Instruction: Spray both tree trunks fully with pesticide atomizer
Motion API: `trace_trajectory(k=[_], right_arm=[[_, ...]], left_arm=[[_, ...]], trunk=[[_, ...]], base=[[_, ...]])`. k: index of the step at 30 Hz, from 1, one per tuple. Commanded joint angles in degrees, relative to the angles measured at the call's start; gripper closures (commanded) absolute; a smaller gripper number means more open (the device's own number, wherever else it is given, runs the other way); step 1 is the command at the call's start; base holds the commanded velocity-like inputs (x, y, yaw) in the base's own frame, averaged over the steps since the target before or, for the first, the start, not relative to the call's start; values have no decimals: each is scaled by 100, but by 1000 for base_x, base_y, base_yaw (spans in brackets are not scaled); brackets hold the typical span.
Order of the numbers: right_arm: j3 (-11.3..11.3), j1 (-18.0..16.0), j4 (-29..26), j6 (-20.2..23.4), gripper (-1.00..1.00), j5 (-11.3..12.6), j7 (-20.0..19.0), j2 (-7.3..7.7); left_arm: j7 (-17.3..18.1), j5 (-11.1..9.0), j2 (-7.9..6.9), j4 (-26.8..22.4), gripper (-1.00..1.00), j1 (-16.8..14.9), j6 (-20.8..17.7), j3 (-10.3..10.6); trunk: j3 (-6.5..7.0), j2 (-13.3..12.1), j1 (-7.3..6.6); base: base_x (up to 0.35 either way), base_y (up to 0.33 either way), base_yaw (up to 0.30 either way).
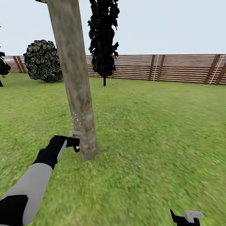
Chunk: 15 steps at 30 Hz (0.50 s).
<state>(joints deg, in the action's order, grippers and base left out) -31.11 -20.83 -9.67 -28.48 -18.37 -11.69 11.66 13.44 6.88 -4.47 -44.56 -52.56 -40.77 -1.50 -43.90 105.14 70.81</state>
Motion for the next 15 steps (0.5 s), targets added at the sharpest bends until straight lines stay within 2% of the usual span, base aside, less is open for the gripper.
trace_trajectory(k=[1,6,12,14,15], right_arm=[[0,0,0,0,-100,0,0,0],[0,0,0,0,-100,0,0,-5],[0,0,0,0,-100,0,0,-5],[0,0,0,0,-100,0,0,-5],[0,0,2,0,-100,0,0,-6]], left_arm=[[0,0,-1,0,100,0,0,18],[4,-22,-46,47,100,10,12,46],[7,-35,-27,755,100,176,149,35],[2,-32,-13,934,100,181,309,36],[-21,-35,-3,1132,100,183,576,34]], trunk=[[0,0,0],[0,0,0],[0,0,0],[0,0,0],[0,0,0]], base=[[0,0,0],[0,0,0],[0,0,0],[0,0,0],[0,0,0]])
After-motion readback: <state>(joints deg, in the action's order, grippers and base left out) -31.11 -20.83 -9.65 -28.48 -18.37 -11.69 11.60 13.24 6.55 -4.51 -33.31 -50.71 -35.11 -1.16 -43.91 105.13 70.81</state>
